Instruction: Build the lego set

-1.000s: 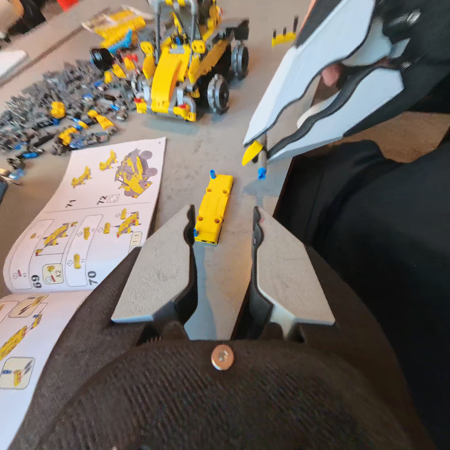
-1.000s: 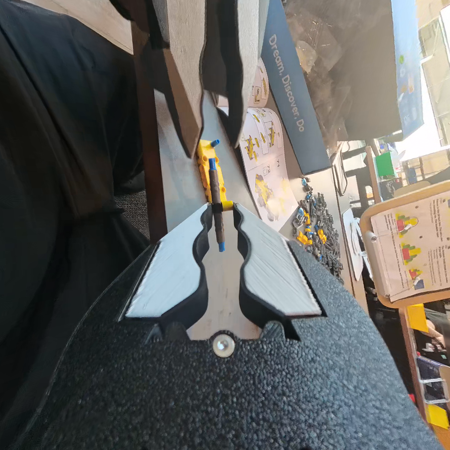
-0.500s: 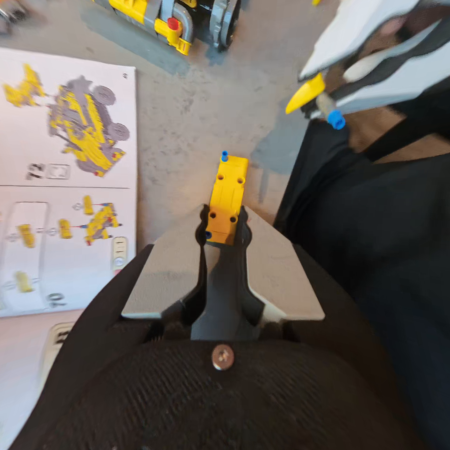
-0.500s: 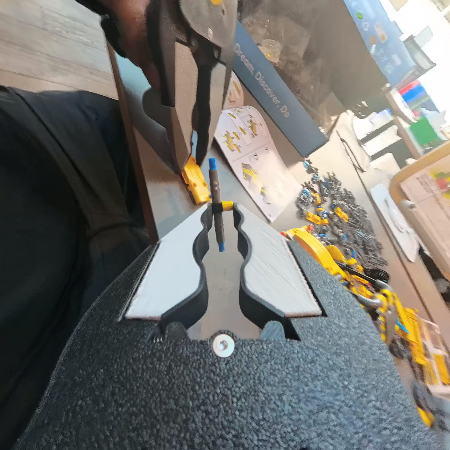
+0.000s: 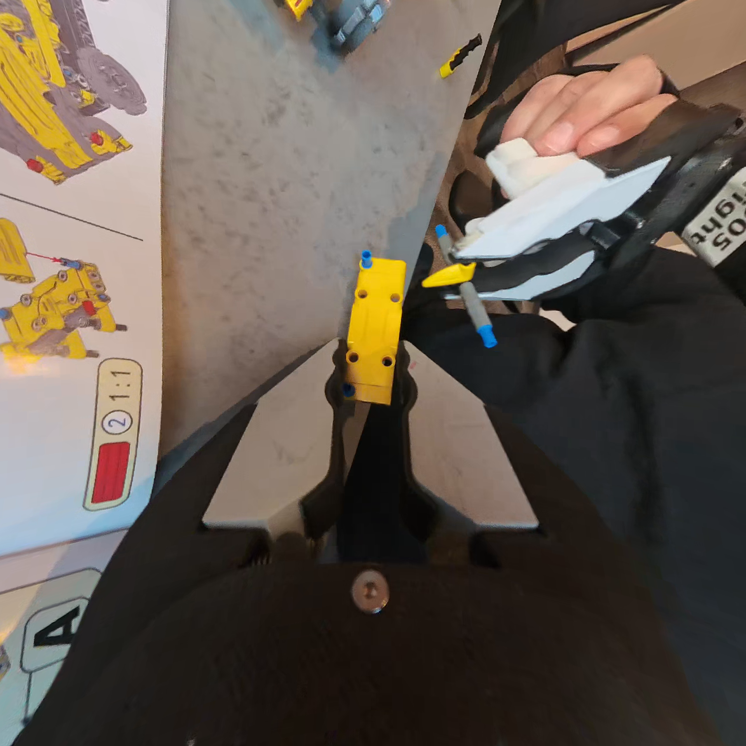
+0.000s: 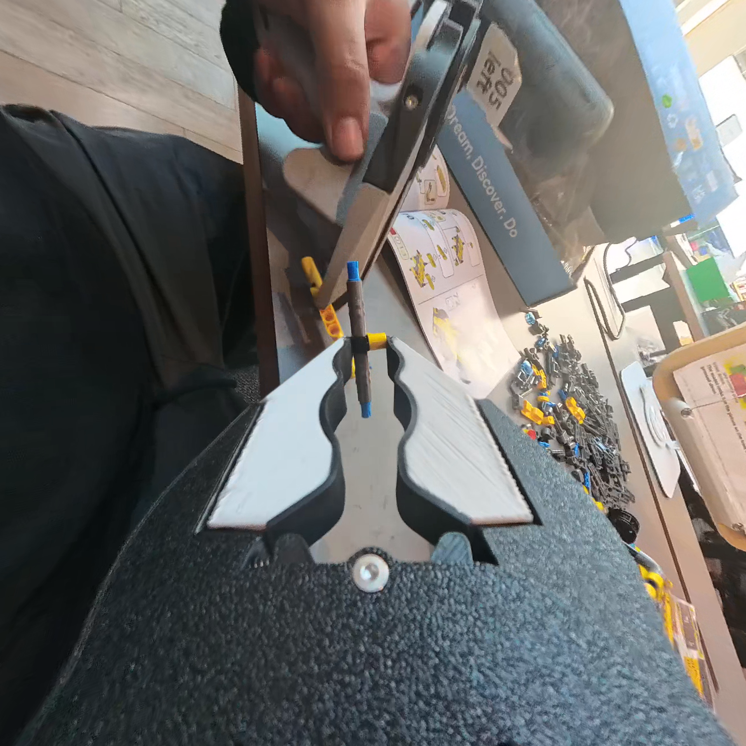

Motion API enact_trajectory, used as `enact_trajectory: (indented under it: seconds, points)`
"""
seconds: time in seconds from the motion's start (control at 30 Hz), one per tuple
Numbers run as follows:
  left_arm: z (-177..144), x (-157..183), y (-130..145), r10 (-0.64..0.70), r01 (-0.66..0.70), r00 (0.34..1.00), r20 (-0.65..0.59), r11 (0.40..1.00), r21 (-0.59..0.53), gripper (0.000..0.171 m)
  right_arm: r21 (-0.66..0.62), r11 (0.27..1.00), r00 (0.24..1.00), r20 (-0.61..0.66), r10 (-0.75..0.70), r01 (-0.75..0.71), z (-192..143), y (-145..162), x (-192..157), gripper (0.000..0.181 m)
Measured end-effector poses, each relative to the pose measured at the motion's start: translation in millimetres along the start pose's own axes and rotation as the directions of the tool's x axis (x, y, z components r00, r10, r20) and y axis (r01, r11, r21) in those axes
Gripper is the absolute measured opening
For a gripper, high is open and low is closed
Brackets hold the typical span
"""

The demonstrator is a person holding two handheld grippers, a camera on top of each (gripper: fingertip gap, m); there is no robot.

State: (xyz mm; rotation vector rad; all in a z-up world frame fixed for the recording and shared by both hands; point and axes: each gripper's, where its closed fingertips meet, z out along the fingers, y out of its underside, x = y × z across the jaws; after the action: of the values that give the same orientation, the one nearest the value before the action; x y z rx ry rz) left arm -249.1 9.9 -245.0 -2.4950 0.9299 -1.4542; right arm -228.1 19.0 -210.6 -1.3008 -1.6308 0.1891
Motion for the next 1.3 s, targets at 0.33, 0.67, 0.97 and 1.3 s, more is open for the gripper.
enact_trajectory:
  seconds: [0.33, 0.67, 0.97, 1.3]
  points:
    - [-22, 8, -13, 0.427, -0.461, 0.829, 0.361, 0.887, 0.009, 0.03, -0.044, 0.995, 0.996, -0.001, 0.086, -0.086, 7, 22, 2, 0.017]
    - [-11, -11, 14, 0.64, -0.594, 0.579, 0.506, 0.756, -0.277, 0.03, -0.194, 0.979, 0.991, -0.13, 0.038, -0.063, -2, 53, 24, 0.017]
    - [-4, -15, 11, 0.583, -0.54, 0.66, 0.474, 0.807, -0.24, 0.021, -0.291, 0.942, 0.976, -0.089, -0.199, 0.166, 2, 62, 12, 0.017]
    - [-13, -11, 27, 0.495, -0.585, 0.62, 0.609, 0.809, -0.062, 0.022, -0.256, 0.933, 0.931, -0.2, -0.307, 0.253, 0, 54, 19, 0.017]
